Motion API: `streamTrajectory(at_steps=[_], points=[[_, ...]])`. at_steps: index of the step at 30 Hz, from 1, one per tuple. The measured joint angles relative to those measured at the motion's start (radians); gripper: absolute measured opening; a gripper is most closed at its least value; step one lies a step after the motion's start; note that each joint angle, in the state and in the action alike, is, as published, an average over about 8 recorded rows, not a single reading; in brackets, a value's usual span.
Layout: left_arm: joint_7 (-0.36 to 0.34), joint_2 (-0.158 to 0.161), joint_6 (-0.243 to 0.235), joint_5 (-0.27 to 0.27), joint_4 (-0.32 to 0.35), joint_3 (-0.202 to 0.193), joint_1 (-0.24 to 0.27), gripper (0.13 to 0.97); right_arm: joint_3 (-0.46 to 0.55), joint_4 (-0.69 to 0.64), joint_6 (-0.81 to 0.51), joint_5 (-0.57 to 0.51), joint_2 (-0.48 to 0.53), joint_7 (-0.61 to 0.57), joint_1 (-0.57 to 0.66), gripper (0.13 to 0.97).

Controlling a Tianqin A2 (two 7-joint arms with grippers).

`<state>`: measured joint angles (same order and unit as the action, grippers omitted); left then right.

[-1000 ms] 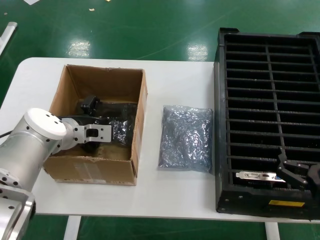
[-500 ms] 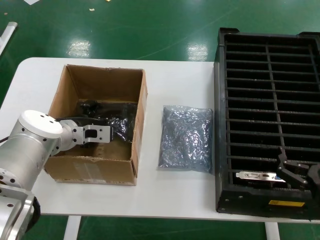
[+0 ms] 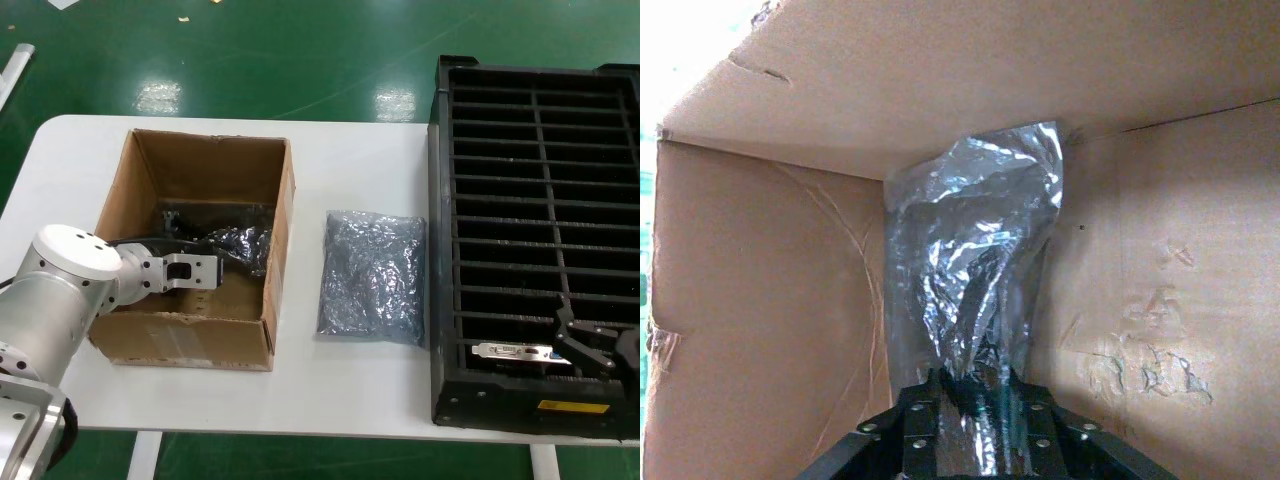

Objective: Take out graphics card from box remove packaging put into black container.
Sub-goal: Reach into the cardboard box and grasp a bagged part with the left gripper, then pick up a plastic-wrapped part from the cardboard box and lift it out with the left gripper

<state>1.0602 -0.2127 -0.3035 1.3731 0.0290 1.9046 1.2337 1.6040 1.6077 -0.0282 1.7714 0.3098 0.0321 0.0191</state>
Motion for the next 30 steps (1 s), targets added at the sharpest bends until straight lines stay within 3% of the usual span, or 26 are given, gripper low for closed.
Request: streamTrajectory(at_steps=[4, 12, 20, 25, 30], points=[[0.017, -0.001, 0.002, 0.015, 0.003, -0.005, -0.003, 0.326, 0.0, 0.0, 0.0, 0.0, 0.0, 0.0, 0.0, 0.966], [0.075, -0.002, 0.004, 0.054, 0.012, -0.026, -0.004, 0.201, 0.0, 0.0, 0.0, 0.0, 0.0, 0.0, 0.0, 0.966], [0.143, -0.012, -0.006, 0.097, 0.053, -0.055, -0.005, 0.151, 0.0, 0.0, 0.0, 0.0, 0.0, 0.0, 0.0, 0.966], [0.157, -0.03, -0.008, 0.109, 0.131, -0.059, -0.027, 0.142, 0.0, 0.0, 0.0, 0.0, 0.0, 0.0, 0.0, 0.966], [0.075, -0.067, -0.002, 0.08, 0.288, -0.035, -0.086, 0.139, 0.0, 0.0, 0.0, 0.0, 0.0, 0.0, 0.0, 0.966]])
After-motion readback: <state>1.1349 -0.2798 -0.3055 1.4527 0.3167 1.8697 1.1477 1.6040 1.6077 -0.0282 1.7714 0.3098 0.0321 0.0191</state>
